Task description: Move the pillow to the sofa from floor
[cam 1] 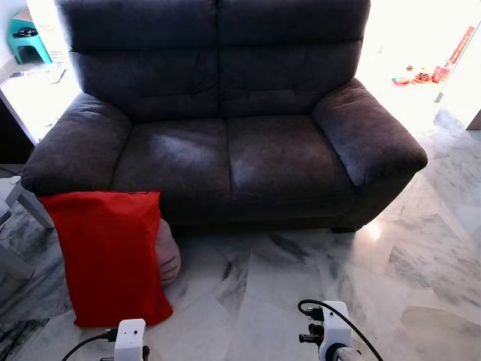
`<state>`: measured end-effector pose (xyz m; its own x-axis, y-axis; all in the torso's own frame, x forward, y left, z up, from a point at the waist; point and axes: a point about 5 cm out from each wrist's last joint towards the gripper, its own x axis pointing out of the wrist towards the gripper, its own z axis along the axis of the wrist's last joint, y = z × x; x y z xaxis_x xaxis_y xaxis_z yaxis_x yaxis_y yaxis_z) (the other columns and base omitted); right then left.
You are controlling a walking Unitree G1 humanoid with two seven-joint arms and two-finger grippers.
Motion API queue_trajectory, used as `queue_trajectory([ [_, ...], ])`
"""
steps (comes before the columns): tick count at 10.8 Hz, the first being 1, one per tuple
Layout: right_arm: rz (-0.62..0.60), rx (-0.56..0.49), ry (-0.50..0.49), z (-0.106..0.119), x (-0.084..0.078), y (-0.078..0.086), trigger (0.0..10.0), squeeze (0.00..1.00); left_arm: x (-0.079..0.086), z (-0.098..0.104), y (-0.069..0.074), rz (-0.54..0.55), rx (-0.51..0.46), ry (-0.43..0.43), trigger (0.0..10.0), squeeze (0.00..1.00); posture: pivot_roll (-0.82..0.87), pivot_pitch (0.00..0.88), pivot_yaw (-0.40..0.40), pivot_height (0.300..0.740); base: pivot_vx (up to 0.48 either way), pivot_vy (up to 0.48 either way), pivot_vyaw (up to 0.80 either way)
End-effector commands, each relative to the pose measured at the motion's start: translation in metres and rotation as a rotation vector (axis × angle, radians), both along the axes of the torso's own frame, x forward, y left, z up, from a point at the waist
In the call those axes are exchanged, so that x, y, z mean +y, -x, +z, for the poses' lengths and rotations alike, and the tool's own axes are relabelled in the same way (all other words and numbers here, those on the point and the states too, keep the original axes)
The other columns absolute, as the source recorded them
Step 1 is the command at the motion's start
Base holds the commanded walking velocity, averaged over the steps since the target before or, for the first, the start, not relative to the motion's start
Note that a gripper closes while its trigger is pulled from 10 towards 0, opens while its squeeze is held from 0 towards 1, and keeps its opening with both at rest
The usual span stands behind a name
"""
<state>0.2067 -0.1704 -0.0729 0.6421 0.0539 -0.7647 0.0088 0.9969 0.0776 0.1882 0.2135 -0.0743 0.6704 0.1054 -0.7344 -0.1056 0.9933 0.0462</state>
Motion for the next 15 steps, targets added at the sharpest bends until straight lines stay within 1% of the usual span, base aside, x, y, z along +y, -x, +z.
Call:
queue_trajectory([
  [1,-0.01,0.002,0.006,0.0,-0.003,0.001,10.0,0.0,0.005,-0.001,0.003,0.035,0.001,0.002,10.0,0.0,0.09,0.079,0.002,0.74,0.0,0.0,0.0],
  [2,-0.013,-0.002,0.014,0.0,-0.004,0.001,10.0,0.0,0.007,0.001,0.0,0.053,-0.008,0.006,10.0,0.0,0.09,0.075,0.001,0.74,0.0,0.0,0.0],
  [3,-0.031,-0.007,0.024,0.001,-0.008,0.0,10.0,0.0,0.014,0.005,-0.005,0.088,-0.028,0.009,10.0,0.0,0.08,0.07,-0.002,0.74,0.0,0.0,0.0],
  [4,-0.044,-0.01,0.03,0.002,-0.011,-0.001,10.0,0.0,0.017,0.008,-0.008,0.102,-0.041,-0.007,10.0,0.0,0.08,0.069,-0.002,0.74,0.0,0.0,0.0],
  [6,-0.053,-0.018,0.033,0.003,-0.014,-0.002,10.0,0.0,0.02,0.012,-0.012,0.107,-0.07,-0.04,10.0,0.0,0.08,0.063,-0.004,0.74,0.0,0.0,0.0],
  [7,-0.057,-0.019,0.033,0.003,-0.016,-0.003,10.0,0.0,0.021,0.016,-0.018,0.109,-0.098,-0.03,10.0,0.0,0.08,0.057,-0.006,0.74,0.0,0.0,0.0],
  [8,-0.059,-0.019,0.034,0.003,-0.016,-0.003,10.0,0.0,0.02,0.017,-0.021,0.108,-0.108,-0.019,10.0,0.0,0.08,0.057,-0.006,0.74,0.0,0.0,0.0],
  [10,-0.068,-0.013,0.018,0.003,-0.016,-0.003,10.0,0.0,0.008,0.019,-0.029,0.042,-0.125,0.054,10.0,0.0,0.08,0.06,-0.007,0.74,0.0,0.0,0.0],
  [12,-0.074,-0.015,0.015,0.003,-0.015,-0.003,10.0,0.0,0.0,0.019,-0.032,0.007,-0.13,0.066,10.0,0.0,0.08,0.069,-0.008,0.74,0.0,0.0,0.0],
  [15,-0.073,-0.015,0.012,0.003,-0.014,-0.003,10.0,0.0,-0.001,0.019,-0.032,0.012,-0.129,0.069,10.0,0.0,0.08,0.079,-0.006,0.74,0.0,0.0,0.0],
])
